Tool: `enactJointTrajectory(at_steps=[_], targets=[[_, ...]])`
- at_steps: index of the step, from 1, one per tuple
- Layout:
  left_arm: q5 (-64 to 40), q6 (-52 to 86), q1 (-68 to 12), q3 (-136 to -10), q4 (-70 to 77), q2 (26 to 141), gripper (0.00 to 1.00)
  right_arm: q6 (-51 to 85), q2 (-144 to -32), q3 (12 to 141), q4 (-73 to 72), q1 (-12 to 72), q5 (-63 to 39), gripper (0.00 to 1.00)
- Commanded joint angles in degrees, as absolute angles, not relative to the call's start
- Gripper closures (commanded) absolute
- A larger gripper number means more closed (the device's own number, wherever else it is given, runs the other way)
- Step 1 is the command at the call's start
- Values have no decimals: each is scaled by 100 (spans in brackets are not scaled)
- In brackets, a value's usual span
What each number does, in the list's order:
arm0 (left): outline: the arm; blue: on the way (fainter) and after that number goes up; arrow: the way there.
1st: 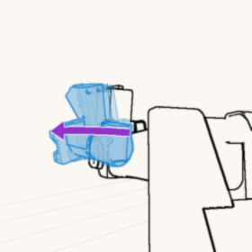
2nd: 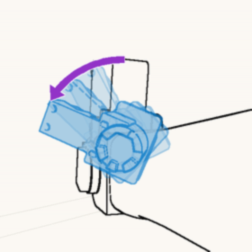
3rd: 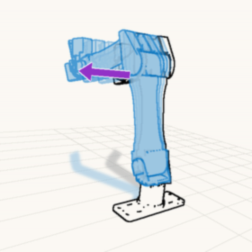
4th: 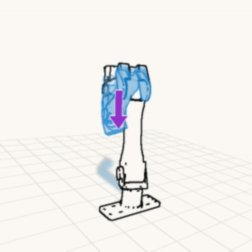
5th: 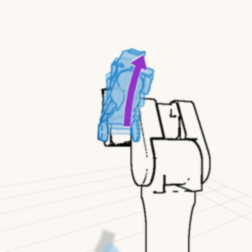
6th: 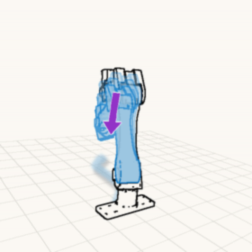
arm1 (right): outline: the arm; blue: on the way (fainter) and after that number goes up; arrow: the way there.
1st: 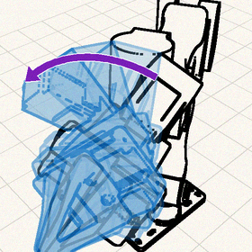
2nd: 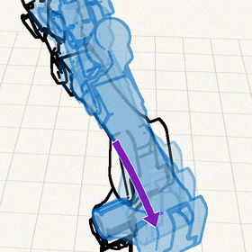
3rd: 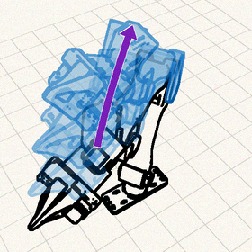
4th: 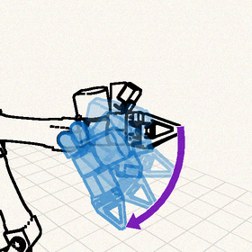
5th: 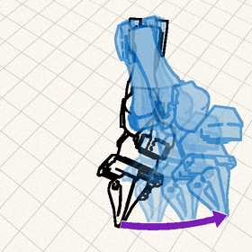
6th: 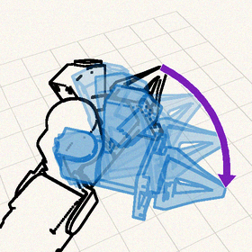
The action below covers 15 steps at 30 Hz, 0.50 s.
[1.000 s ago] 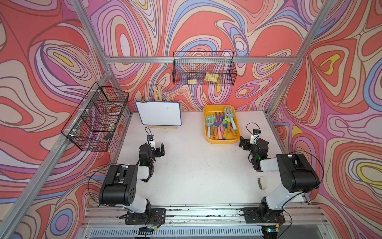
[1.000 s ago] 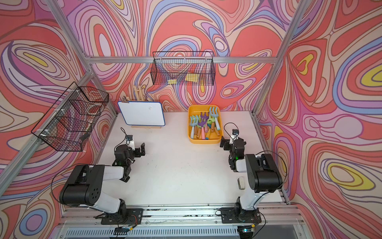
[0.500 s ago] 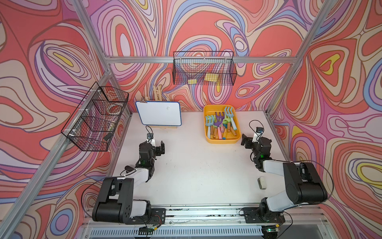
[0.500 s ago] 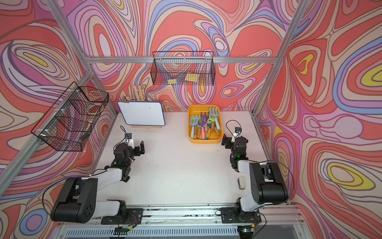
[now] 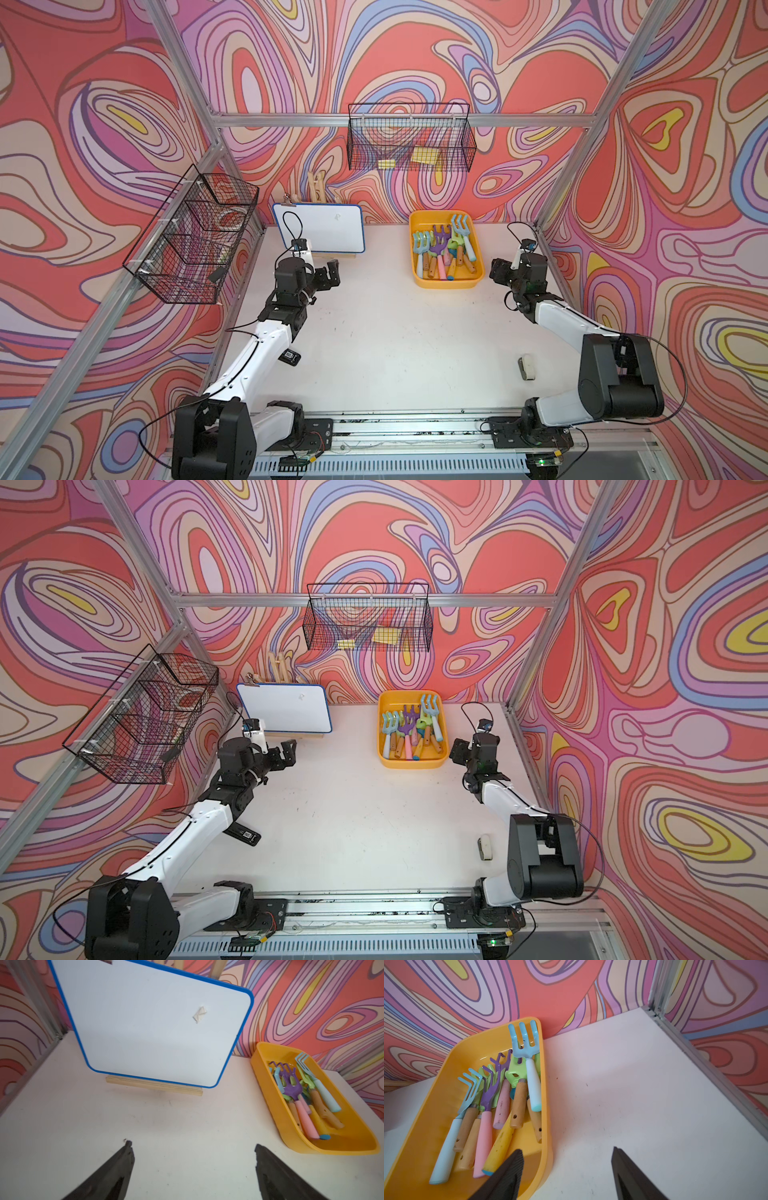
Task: Take the hand rake out of the storage box
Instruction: Move the storage box to the center of the board.
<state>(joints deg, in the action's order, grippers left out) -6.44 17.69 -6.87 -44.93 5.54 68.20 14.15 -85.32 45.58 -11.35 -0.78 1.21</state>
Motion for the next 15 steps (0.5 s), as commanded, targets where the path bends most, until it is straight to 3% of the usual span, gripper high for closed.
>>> enactJointTrajectory(at_steps=[1,8,15], targets=[[-1389,2244,-844,-4827,188,7102,12,1249,-8886,5005,-656,-73,-205,35],[-1624,2146,-1204,-5596,-43,7828,14,1000,-10104,6295,87,-75,-624,50],[-1540,2013,-1204,-5418,104,7985,16,820,-11003,7239,451,-78,-533,61]])
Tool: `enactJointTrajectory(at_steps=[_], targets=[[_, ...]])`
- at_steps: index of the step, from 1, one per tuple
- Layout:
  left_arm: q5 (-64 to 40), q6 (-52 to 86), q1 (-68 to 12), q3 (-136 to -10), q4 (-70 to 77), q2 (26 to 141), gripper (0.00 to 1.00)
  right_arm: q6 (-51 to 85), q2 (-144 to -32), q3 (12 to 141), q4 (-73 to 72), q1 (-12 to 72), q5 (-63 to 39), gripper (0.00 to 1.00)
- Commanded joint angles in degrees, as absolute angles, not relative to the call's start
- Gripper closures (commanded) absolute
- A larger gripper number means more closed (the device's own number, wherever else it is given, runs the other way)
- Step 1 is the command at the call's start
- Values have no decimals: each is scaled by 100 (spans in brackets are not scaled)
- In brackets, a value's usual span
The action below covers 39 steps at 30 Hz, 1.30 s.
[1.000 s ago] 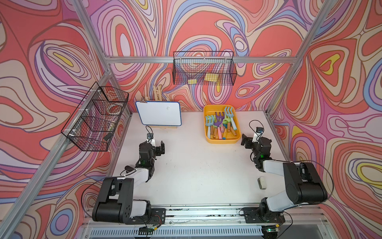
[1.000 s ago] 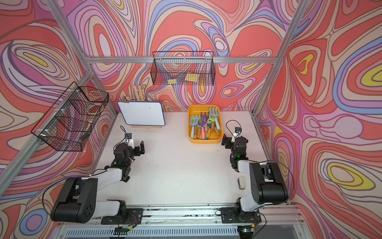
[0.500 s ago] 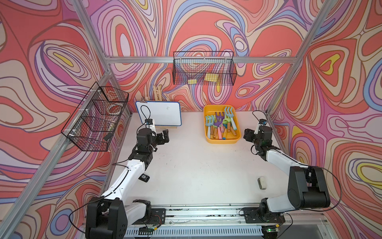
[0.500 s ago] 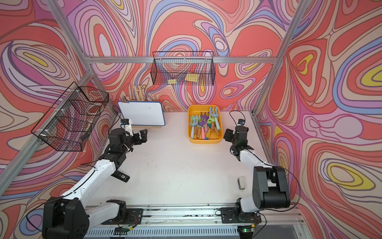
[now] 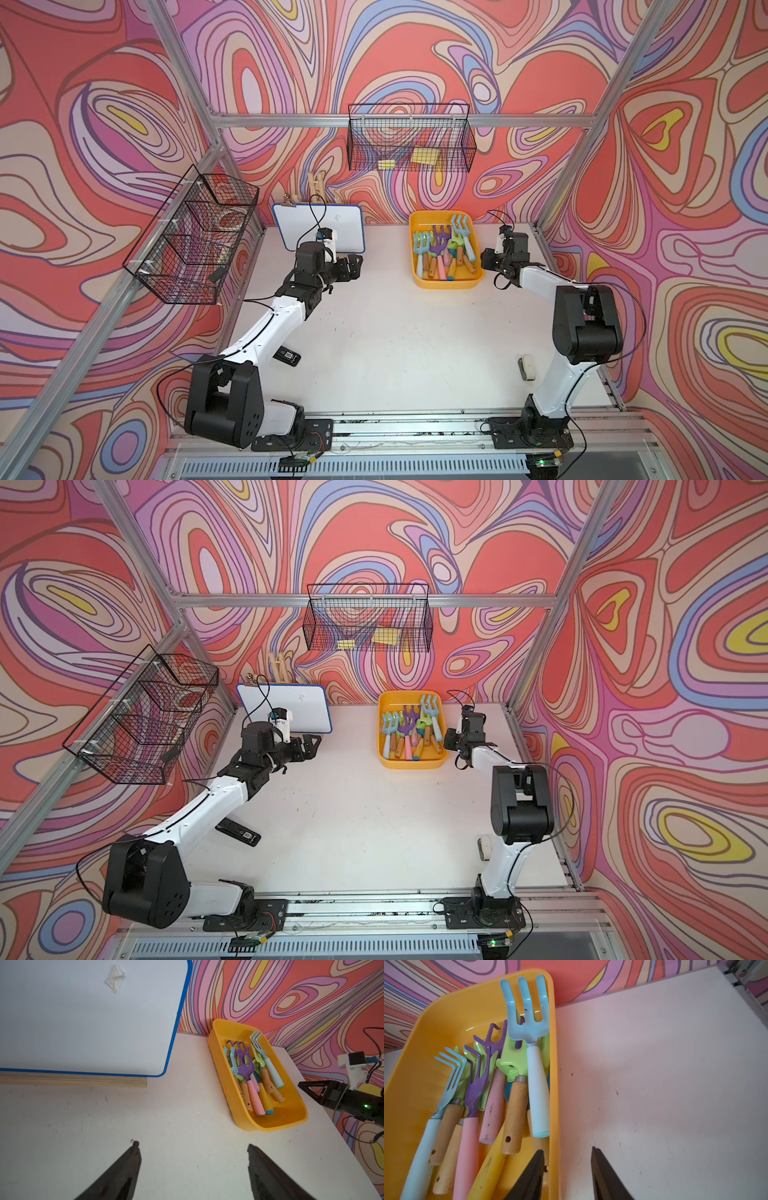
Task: Take the hand rake out of the storage box
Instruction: Move the storage box to the center of the board.
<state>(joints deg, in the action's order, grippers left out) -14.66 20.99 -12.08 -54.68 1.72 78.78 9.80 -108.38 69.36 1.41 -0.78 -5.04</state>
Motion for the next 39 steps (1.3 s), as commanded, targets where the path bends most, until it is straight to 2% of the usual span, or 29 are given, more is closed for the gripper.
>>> enactJointTrajectory(at_steps=[1,12,24,39], targets=[[-1557,2004,-1204,-5443,80,8050,16,794,-11101,7354,482,-81,-527,61],[-1441,1872,-1206,-5449,-163,8112,16,611,-11755,8245,986,-81,-622,64],[-1565,1898,-1204,-5408,-101,8300,21,689,-11912,8466,1171,-80,-1186,71],[-1670,1887,-1204,-5499,-250,8385,22,862,-12096,8701,1483,-79,-1454,92]])
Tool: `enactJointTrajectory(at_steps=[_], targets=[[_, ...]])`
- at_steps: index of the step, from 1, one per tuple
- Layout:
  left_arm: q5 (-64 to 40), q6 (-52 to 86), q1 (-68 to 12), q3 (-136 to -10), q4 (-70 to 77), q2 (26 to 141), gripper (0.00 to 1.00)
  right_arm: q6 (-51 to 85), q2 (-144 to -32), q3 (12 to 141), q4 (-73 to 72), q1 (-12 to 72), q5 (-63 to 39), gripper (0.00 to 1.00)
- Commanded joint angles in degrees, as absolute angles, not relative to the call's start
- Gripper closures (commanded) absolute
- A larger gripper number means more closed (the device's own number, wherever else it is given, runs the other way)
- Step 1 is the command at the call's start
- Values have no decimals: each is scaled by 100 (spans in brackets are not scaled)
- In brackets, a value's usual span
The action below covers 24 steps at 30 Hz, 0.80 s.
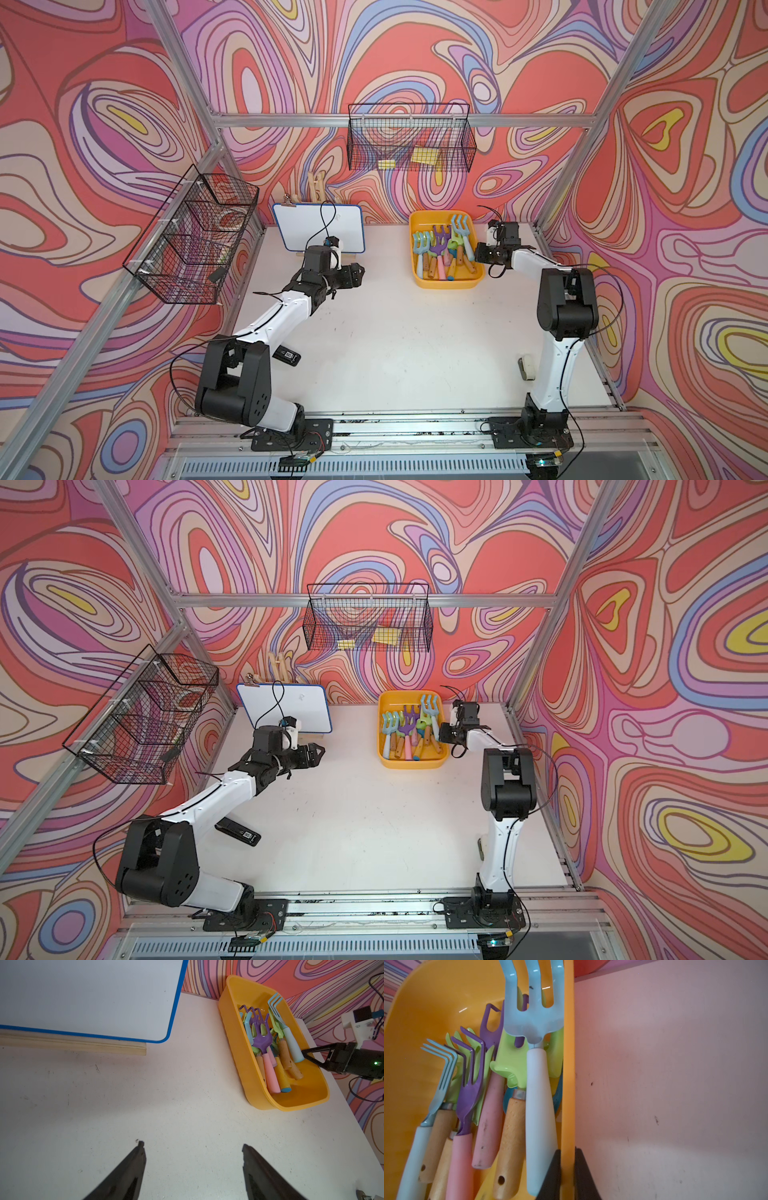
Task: Take the hand rake out of the storage box
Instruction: Move the storage box to the center of the board.
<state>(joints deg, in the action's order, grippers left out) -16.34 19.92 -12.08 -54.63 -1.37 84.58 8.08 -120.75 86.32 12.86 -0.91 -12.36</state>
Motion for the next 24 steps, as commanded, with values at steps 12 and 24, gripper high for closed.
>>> enactJointTrajectory(at_steps=[12,24], targets=[[-1693,1898,-1204,-5502,-288,8308,23,1243,-11703,8288,1539,-78,-1859,98],[-1759,1942,-1204,-5505,-315,8227,24,1670,-11005,7186,1049,-1,-2332,100]])
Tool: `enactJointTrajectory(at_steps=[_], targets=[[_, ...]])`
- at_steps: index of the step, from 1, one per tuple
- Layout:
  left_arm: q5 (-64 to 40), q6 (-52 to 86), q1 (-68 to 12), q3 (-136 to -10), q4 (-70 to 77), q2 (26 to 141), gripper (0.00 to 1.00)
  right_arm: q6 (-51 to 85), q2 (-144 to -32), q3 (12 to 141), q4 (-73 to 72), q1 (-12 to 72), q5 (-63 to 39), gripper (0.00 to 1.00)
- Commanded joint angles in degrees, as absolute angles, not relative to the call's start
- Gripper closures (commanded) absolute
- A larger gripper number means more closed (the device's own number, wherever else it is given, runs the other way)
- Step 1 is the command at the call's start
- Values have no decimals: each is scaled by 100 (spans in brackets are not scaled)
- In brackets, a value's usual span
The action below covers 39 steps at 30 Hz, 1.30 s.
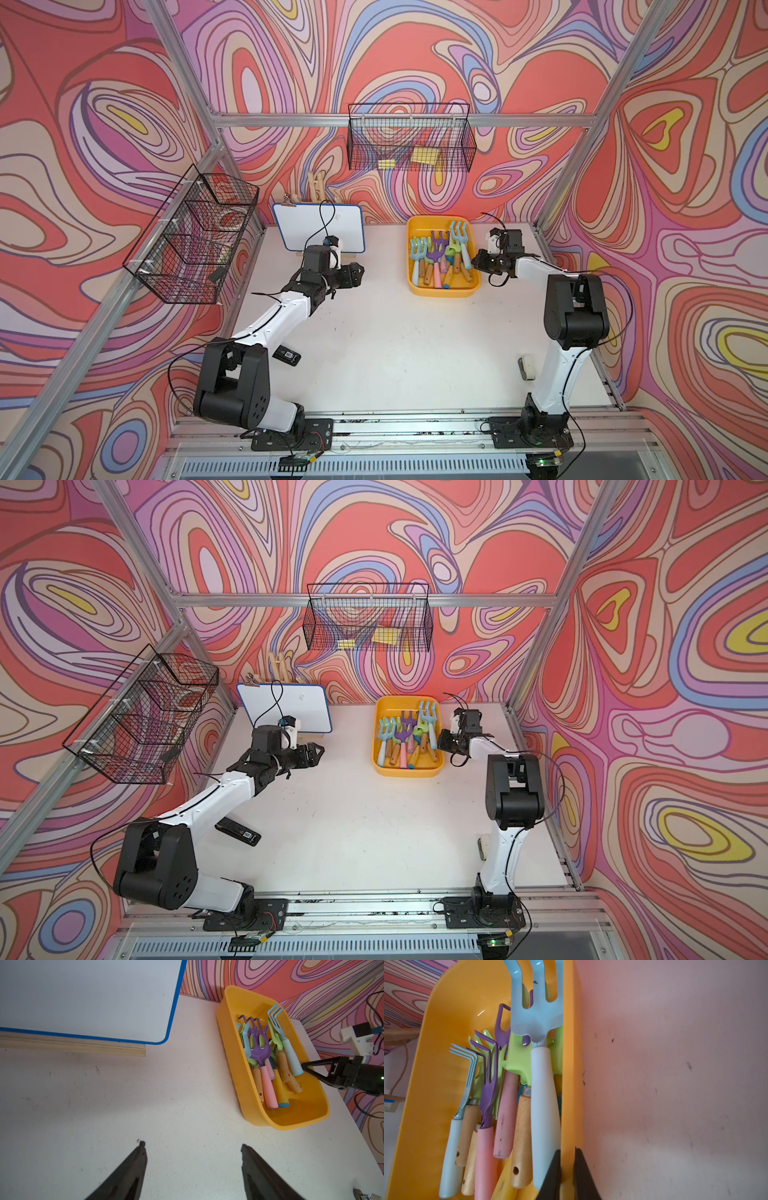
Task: Take the hand rake out of the storage box
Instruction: Move the storage box to the center of the board.
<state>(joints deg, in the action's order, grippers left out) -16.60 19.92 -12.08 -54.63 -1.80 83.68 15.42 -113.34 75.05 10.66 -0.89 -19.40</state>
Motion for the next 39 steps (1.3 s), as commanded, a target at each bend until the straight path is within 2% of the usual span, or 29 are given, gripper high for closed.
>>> enactJointTrajectory(at_steps=[1,12,22,30,39], targets=[[-1781,1959,-1204,-5502,-291,8227,24,1731,-10880,7016,960,2,-2366,100],[-1919,2004,-1204,-5477,-321,8072,26,2386,-9432,5482,286,346,-2604,100],[-1986,2048,-1204,-5440,-295,7965,27,3111,-8391,4424,-229,1270,-2200,100],[-1995,2079,-1204,-5443,-264,7998,27,3934,-7916,3622,-912,1814,-1938,100],[-1955,2072,-1204,-5432,-316,7978,27,4438,-7569,3209,-1220,2595,-1209,100]])
